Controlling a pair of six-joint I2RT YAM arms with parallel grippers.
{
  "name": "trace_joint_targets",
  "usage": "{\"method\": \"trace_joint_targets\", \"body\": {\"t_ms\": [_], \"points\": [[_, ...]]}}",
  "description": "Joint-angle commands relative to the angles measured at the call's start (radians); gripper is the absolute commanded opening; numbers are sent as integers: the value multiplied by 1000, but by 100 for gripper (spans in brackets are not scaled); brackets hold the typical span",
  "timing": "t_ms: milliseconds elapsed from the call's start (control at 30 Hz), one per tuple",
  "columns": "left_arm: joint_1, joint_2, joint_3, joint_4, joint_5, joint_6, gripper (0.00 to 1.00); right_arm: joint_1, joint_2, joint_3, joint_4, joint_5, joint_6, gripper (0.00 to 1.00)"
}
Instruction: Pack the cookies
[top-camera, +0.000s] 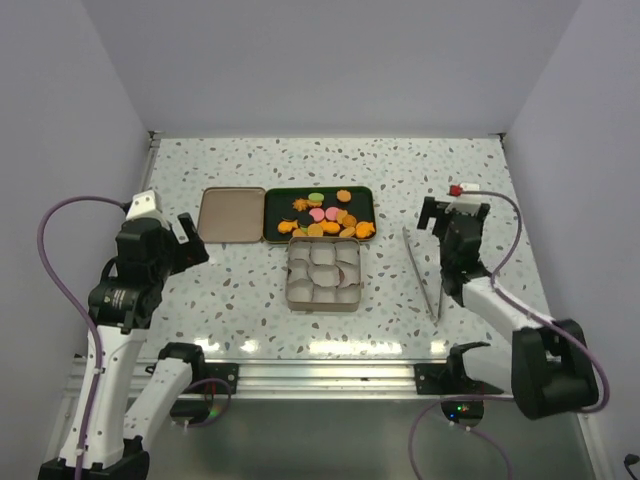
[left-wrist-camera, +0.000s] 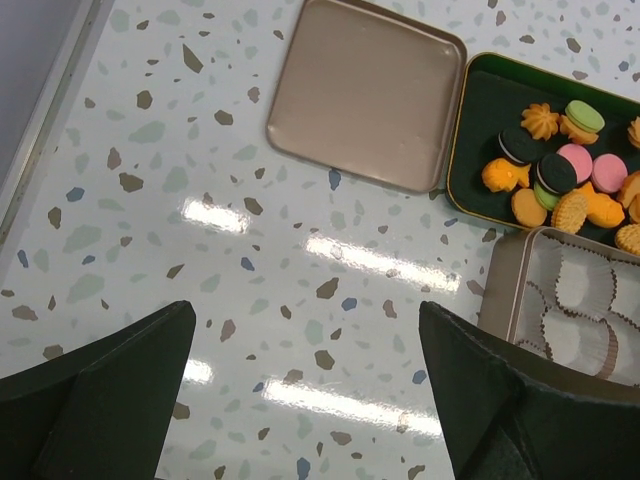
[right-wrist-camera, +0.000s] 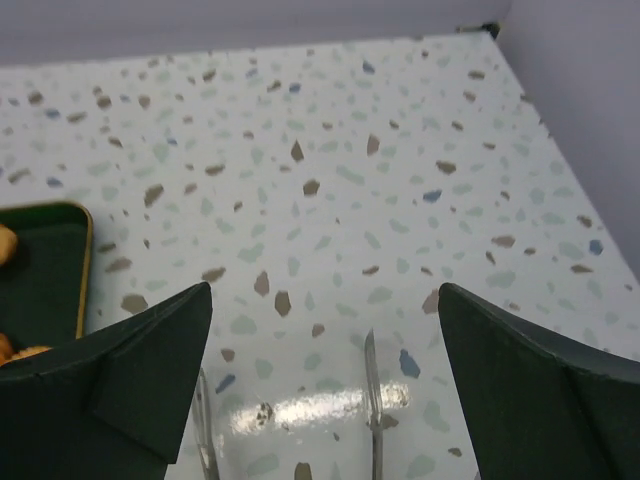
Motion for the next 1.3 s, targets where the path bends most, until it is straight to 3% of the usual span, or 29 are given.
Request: {"method": "trace_joint_targets", "body": {"t_ms": [0, 67, 100, 200, 367, 467, 800, 1267], "points": [[-6, -9, -13, 16, 32, -4, 100, 2, -234, 196, -402, 24, 86, 99], [-6, -9, -24, 22, 38, -4, 100, 0, -281, 313, -679, 97, 256, 99], [-6, -6, -27, 23, 38, -7, 100, -3, -285, 444, -948, 78, 348, 99], [-13, -5, -34, 33, 47, -10, 100, -6, -190, 597, -1261, -2, 427, 99], [-24, -11, -45, 42, 61, -10, 99, -6, -132, 622, -1509, -34, 560, 99], [-32, -14, -44, 40, 64, -9, 99, -6, -118, 622, -1653, -79, 545, 99], [-33, -31, -41, 31, 67, -8, 99, -6, -10, 553, -1691, -323, 514, 99], [-33, -52, -44, -26, 70, -74, 96, -15, 244, 584, -1646, -244, 464, 99]]}}
